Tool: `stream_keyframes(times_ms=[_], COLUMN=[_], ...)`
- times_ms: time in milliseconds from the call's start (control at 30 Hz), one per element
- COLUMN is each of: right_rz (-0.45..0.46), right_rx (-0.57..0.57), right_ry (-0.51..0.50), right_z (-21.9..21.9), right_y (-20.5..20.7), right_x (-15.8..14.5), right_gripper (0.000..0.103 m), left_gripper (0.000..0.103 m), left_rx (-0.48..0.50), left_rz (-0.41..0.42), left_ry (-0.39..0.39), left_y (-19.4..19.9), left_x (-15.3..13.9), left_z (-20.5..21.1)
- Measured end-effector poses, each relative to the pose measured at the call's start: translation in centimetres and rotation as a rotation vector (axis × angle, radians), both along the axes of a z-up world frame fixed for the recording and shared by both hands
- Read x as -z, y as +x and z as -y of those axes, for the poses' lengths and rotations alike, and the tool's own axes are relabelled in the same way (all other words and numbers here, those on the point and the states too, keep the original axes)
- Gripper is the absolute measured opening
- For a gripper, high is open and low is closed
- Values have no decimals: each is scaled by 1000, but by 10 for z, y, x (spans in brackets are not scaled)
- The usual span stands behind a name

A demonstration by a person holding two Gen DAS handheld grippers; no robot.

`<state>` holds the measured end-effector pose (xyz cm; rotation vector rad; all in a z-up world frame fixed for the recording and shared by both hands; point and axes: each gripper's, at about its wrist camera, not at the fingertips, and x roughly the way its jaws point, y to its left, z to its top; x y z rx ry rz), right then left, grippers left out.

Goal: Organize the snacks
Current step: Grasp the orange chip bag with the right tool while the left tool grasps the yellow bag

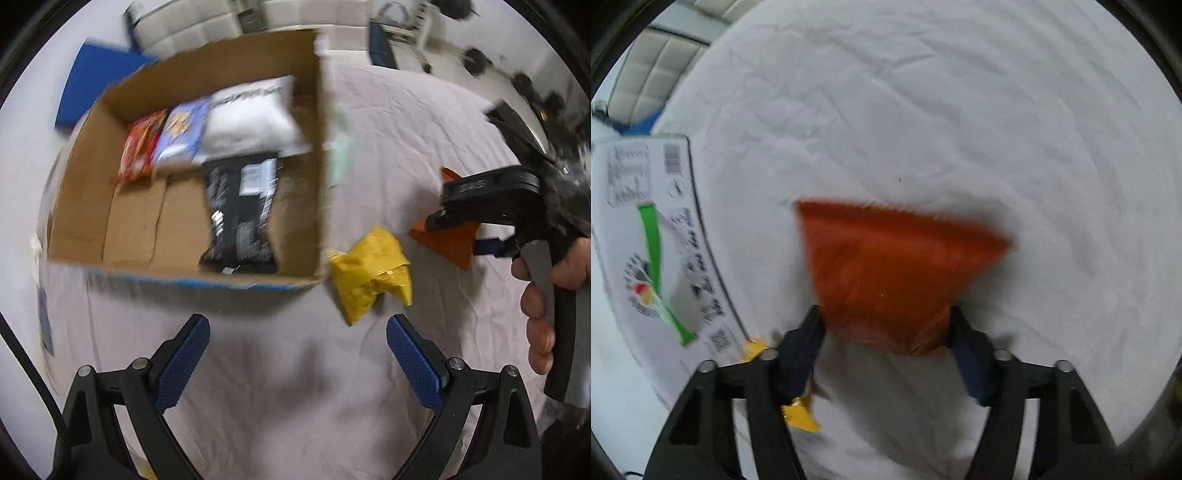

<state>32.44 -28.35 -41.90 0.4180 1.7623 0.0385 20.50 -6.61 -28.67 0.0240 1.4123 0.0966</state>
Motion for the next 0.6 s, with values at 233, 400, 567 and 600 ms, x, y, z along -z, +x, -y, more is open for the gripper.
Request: stream_keyframes(times_ms=[233,400,567,600], right_rz=[9,6,12,12], right_rx=[-156,-166,-127,-125], right_ry=[-88,-142,-121,-120], right_z=[52,100,123,126], right_y=[-26,-45,-60,-64], right_x=[-14,-16,-15,-14], right_gripper=[58,58,58,58], left_gripper=[98,98,96,83], left_rx=[350,631,792,806], left_rz=[-10,-77,-193,-219], left_ry=[207,394,524,527], left_y=[13,27,40,42], left_x=[14,45,86,92], left_z=[76,120,137,138])
